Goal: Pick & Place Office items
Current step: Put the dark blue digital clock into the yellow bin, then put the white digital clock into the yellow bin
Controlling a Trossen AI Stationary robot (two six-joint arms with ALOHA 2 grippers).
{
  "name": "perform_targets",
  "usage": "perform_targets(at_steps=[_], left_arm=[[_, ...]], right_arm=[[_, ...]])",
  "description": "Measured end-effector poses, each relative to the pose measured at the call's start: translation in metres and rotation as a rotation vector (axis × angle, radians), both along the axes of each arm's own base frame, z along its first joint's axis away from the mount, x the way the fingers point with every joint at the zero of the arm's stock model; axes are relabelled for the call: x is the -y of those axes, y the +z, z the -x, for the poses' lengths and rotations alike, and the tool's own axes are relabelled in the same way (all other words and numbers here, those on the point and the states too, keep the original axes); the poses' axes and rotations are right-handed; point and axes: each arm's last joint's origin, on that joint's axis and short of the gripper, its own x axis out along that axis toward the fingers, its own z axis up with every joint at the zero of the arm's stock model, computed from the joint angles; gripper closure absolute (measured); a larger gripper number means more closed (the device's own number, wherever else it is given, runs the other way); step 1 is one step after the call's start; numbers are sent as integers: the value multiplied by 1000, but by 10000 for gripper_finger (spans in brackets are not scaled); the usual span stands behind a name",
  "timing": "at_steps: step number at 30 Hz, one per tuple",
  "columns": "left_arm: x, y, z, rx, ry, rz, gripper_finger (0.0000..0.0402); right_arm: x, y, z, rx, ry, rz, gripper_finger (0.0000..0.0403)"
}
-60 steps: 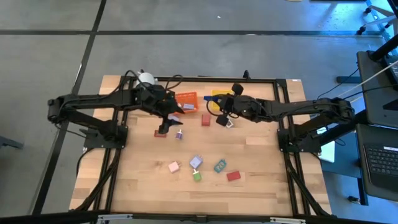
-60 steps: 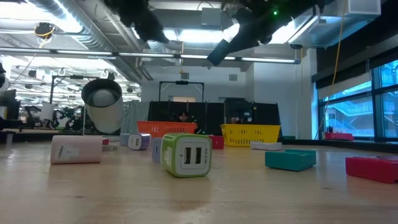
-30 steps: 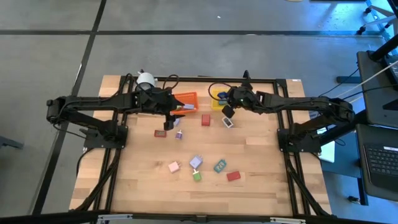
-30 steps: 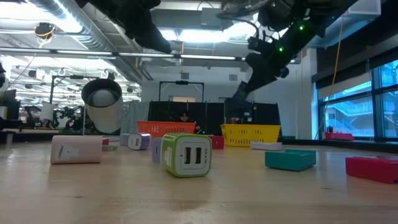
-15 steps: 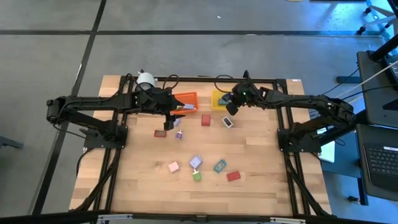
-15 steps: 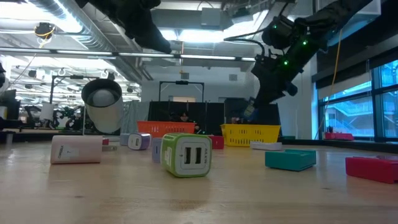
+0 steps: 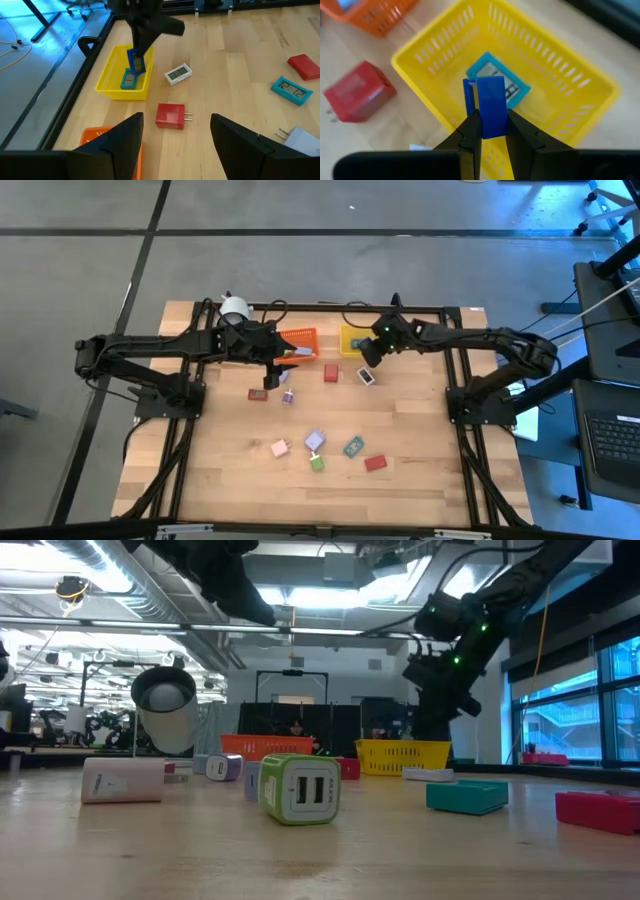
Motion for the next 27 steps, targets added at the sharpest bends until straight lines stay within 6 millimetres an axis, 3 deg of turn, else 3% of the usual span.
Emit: perform_targets(at_steps=[5, 15, 27], left_arm=[[0, 0, 0, 0, 0, 1, 176], [0, 0, 0, 3, -1, 12, 176], [0, 0, 0, 7, 2, 25, 176]], right_arm=[[2, -12, -4, -25, 1, -14, 335], [3, -11, -7, 9, 21, -16, 322], [4, -10, -9, 39, -1, -9, 148]])
